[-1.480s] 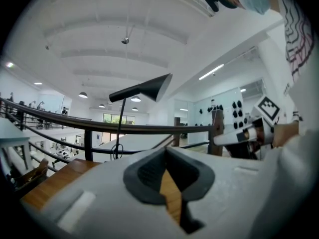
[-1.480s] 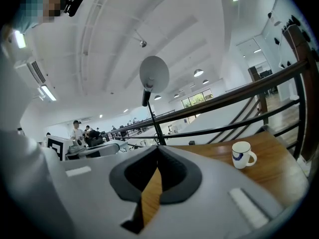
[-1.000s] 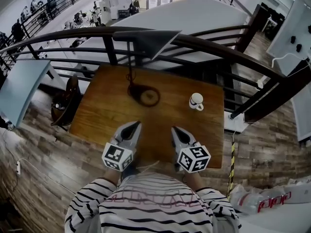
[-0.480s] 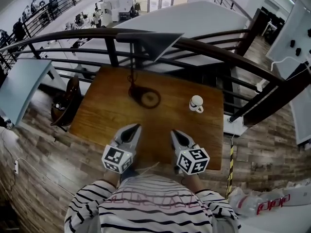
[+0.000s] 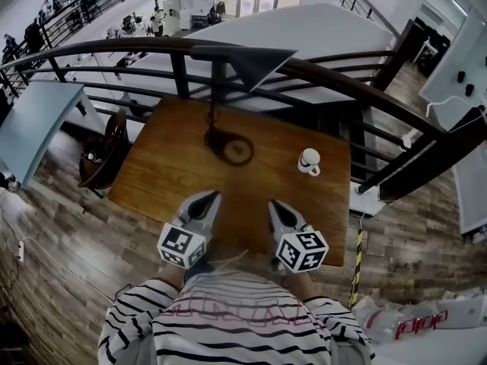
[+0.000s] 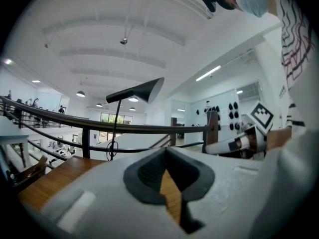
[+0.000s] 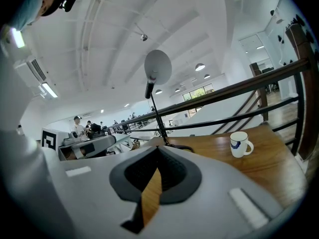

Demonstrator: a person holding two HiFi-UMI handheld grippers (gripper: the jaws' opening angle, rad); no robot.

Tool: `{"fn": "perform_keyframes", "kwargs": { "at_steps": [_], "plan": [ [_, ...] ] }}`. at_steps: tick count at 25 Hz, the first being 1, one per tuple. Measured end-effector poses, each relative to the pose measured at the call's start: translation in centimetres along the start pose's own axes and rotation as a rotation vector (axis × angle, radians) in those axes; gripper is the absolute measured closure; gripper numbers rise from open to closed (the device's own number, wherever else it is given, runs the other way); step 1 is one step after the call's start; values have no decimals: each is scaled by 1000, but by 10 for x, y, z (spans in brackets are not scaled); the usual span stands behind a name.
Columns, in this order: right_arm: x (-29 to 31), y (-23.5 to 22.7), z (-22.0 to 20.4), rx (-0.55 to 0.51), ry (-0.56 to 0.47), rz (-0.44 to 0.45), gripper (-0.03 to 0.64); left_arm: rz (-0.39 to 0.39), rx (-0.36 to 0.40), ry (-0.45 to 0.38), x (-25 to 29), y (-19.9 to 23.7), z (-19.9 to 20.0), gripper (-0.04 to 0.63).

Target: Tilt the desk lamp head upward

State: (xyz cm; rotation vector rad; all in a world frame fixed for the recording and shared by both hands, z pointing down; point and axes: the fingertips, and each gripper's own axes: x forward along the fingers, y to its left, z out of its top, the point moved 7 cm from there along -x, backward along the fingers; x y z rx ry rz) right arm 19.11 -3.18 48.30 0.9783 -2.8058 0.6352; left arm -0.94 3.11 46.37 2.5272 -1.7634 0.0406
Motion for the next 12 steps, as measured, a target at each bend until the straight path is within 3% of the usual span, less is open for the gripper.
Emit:
{"fn": "perform_keyframes", "kwargs": {
  "at_steps": [12],
  "plan": [
    [-2,5,0,0,0,-11,617,0,3,2,-6,1,1,591]
  ]
}}
